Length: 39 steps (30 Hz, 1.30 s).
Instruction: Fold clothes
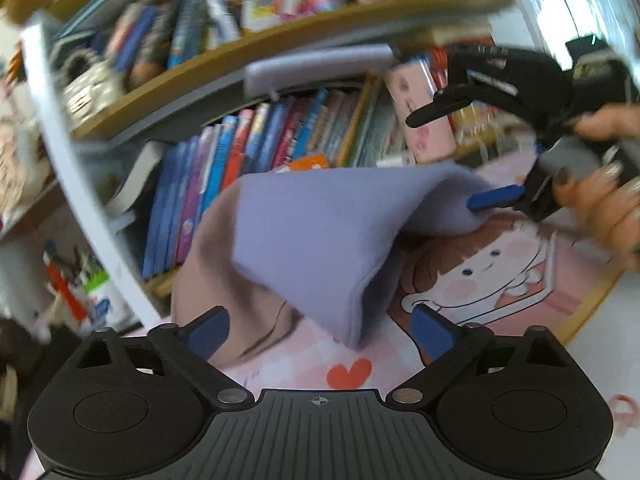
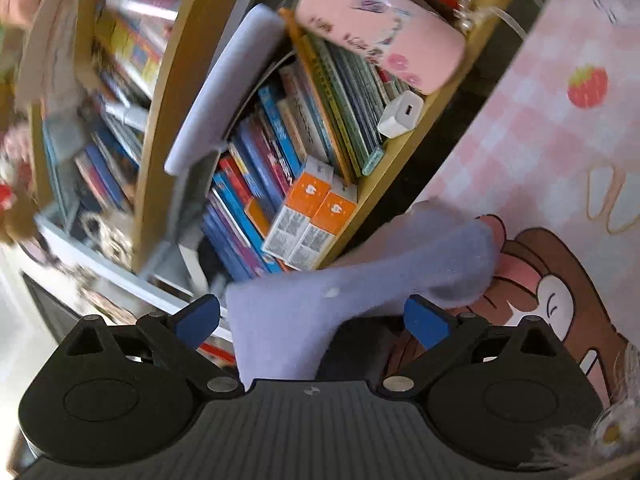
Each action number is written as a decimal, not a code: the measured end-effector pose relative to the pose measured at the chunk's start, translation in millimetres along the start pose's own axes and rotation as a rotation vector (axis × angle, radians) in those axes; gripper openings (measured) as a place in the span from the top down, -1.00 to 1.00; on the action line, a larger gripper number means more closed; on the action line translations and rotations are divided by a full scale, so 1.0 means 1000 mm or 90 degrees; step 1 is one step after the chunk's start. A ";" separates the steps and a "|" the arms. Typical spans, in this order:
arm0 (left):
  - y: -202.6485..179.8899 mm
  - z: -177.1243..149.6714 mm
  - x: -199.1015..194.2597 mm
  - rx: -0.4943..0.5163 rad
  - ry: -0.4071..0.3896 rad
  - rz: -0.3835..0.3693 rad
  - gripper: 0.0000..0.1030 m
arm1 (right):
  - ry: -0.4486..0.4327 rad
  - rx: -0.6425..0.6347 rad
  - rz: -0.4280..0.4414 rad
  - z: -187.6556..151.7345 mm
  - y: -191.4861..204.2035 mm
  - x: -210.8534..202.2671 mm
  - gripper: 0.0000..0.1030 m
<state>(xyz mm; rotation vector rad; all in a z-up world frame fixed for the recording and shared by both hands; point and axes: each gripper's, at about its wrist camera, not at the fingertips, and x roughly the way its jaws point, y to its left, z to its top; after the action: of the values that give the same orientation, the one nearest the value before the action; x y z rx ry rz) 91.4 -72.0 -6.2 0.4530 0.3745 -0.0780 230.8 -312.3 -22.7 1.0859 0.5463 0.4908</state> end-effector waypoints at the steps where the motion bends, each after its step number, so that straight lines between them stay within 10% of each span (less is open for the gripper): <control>1: -0.007 0.002 0.010 0.015 0.009 0.012 -0.73 | 0.006 0.016 -0.005 0.002 -0.006 0.000 -0.78; 8: -0.025 0.008 0.072 0.097 0.049 0.068 0.13 | 0.020 0.049 0.005 0.015 -0.016 -0.007 -0.18; 11: -0.008 0.006 0.076 0.056 0.063 0.047 0.94 | 0.038 0.046 -0.003 0.011 -0.018 0.003 -0.13; 16: 0.012 -0.004 0.011 0.048 0.005 -0.025 0.94 | 0.061 0.028 -0.029 -0.002 -0.016 0.016 0.11; 20: 0.021 -0.027 -0.042 0.045 0.008 -0.050 0.94 | 0.080 0.060 0.012 -0.011 -0.019 0.018 0.75; 25: 0.045 -0.030 -0.077 -0.025 -0.002 -0.082 0.94 | 0.101 0.077 0.117 -0.029 0.005 0.006 0.78; 31: 0.083 0.021 -0.157 -0.088 -0.187 -0.231 0.94 | -0.026 -0.054 0.314 -0.013 0.099 -0.086 0.79; 36: 0.129 0.050 -0.216 -0.174 -0.394 -0.356 0.93 | -0.100 -0.277 0.393 0.000 0.226 -0.145 0.80; 39: 0.156 0.048 -0.224 -0.234 -0.422 -0.398 0.93 | -0.102 -0.379 0.398 -0.009 0.276 -0.146 0.80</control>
<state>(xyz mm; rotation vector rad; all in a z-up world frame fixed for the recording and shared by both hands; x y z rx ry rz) -76.2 44.8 181.5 -0.0814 -0.1384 -0.7358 84.0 -289.9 251.8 0.6891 -0.1076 1.0260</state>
